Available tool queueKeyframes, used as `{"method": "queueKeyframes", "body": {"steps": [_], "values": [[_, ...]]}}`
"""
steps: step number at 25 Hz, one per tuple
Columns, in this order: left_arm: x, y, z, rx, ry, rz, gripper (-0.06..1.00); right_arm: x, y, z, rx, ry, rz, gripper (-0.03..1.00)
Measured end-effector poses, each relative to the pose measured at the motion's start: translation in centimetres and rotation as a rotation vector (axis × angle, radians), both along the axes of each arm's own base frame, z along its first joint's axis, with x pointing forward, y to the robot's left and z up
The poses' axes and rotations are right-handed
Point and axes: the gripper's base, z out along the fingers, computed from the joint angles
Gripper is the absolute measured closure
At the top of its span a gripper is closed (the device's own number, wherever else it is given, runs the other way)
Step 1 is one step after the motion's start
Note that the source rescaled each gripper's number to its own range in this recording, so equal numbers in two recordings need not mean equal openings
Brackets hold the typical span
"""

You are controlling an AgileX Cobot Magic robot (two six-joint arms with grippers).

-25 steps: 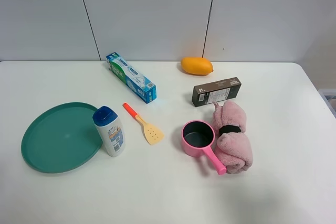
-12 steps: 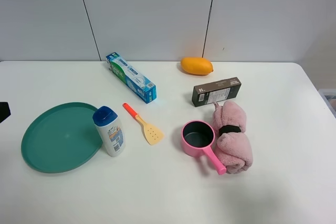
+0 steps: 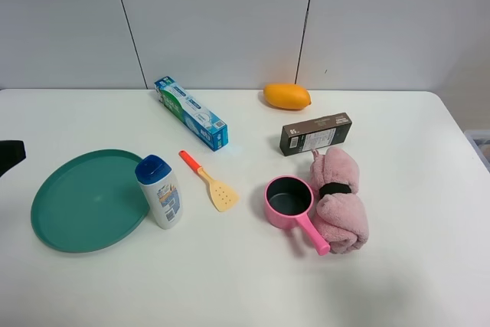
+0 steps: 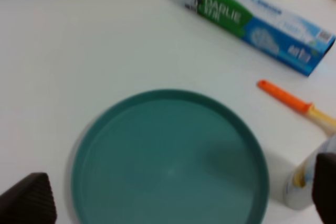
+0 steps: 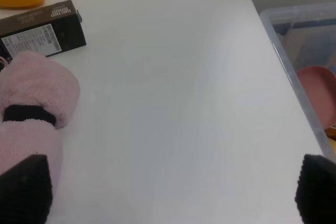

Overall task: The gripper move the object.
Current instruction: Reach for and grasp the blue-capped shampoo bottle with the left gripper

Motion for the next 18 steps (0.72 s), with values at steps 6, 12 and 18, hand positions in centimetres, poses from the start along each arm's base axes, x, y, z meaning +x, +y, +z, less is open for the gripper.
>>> {"method": "queueKeyframes", "body": {"steps": [6, 12, 18], "values": [[1.8, -0.3, -0.8, 0.092, 0.041, -0.080, -0.05, 0.0, 0.0, 0.0, 0.000, 0.000, 0.000, -0.03], [3.0, -2.0, -1.1, 0.179, 0.011, -0.222, -0.05, 0.0, 0.0, 0.0, 0.000, 0.000, 0.000, -0.03], [2.8, -3.9, -1.1, 0.190, -0.019, -0.356, -0.05, 0.0, 0.0, 0.0, 0.000, 0.000, 0.000, -0.03]]}}
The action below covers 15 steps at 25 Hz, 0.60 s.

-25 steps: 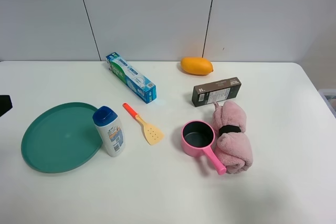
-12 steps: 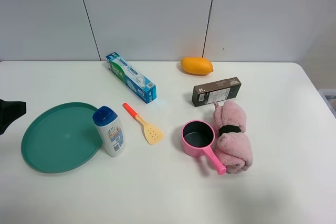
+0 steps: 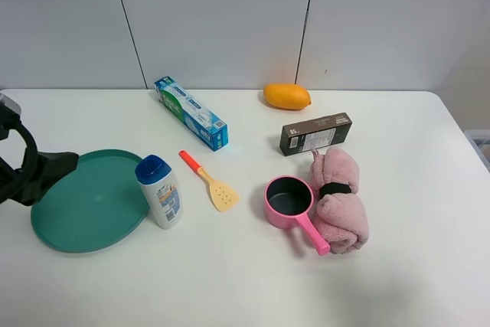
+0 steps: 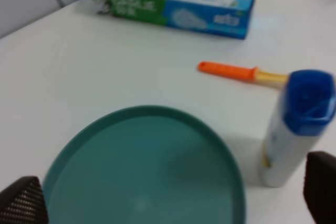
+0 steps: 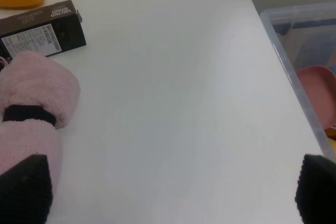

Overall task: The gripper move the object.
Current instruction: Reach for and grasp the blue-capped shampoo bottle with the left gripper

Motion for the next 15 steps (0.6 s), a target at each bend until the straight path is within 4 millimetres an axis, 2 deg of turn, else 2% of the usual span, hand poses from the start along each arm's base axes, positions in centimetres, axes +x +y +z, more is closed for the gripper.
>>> {"method": "queueKeyframes", "body": {"steps": [15], "values": [[-1.6, -4.1, 0.4, 0.037, -0.075, -0.319, -0.05, 0.0, 0.0, 0.0, 0.000, 0.000, 0.000, -0.03]]}}
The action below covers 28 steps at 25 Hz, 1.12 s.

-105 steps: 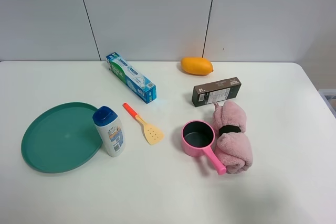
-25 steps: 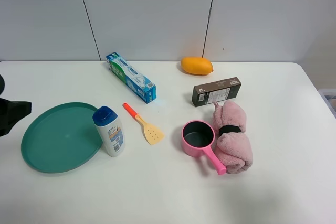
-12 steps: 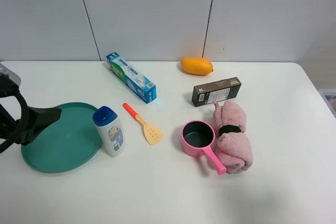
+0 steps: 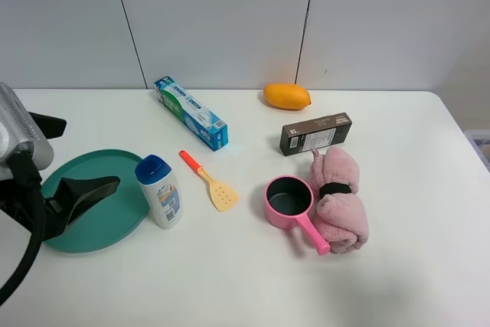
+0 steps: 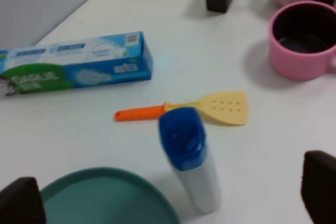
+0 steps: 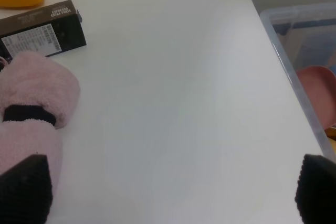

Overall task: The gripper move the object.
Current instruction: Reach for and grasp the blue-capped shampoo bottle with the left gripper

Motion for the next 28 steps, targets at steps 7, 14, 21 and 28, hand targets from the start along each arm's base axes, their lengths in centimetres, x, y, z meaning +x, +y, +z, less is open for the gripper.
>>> {"method": "queueKeyframes", "body": {"steps": [7, 14, 21, 28], "values": [[-1.0, -1.2, -1.0, -0.019, 0.022, -0.083, -0.05, 0.0, 0.0, 0.0, 0.000, 0.000, 0.000, -0.03], [-1.5, -1.2, -4.0, -0.080, 0.068, -0.052, -0.05, 0.0, 0.0, 0.0, 0.000, 0.000, 0.000, -0.03], [-1.8, -0.8, -6.0, -0.116, 0.089, -0.012, -0.05, 0.0, 0.0, 0.0, 0.000, 0.000, 0.000, -0.03], [-1.6, -0.7, -8.1, -0.137, 0.103, 0.023, -0.05, 0.0, 0.0, 0.0, 0.000, 0.000, 0.000, -0.03]]}}
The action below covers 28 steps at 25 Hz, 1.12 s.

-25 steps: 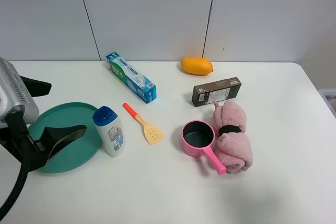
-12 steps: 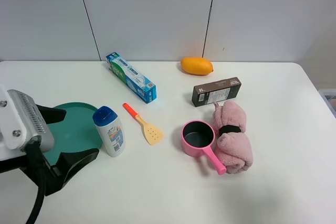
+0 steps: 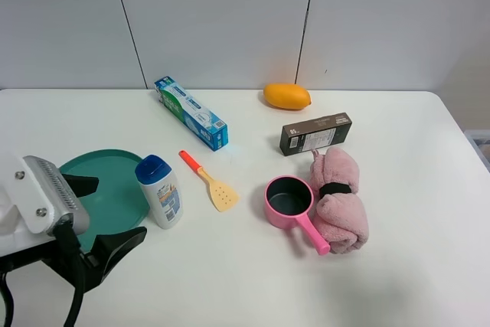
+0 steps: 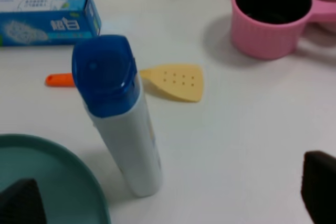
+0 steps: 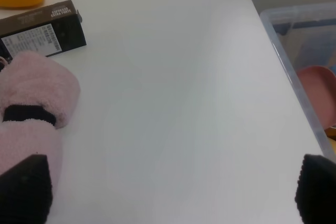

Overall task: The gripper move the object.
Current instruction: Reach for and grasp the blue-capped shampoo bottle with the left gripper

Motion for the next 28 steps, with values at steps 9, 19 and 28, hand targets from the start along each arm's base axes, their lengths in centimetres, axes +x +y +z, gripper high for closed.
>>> {"method": "queueKeyframes", "body": {"steps": [9, 19, 28], "values": [[2.4, -1.6, -2.3, -0.024, 0.066, 0.074, -0.05, 0.0, 0.0, 0.0, 0.000, 0.000, 0.000, -0.03], [4.7, -3.1, -4.8, -0.070, 0.047, 0.132, -0.05, 0.0, 0.0, 0.0, 0.000, 0.000, 0.000, -0.03], [5.8, -3.7, -6.0, -0.120, 0.004, 0.159, -0.05, 0.0, 0.0, 0.0, 0.000, 0.000, 0.000, -0.03]]}}
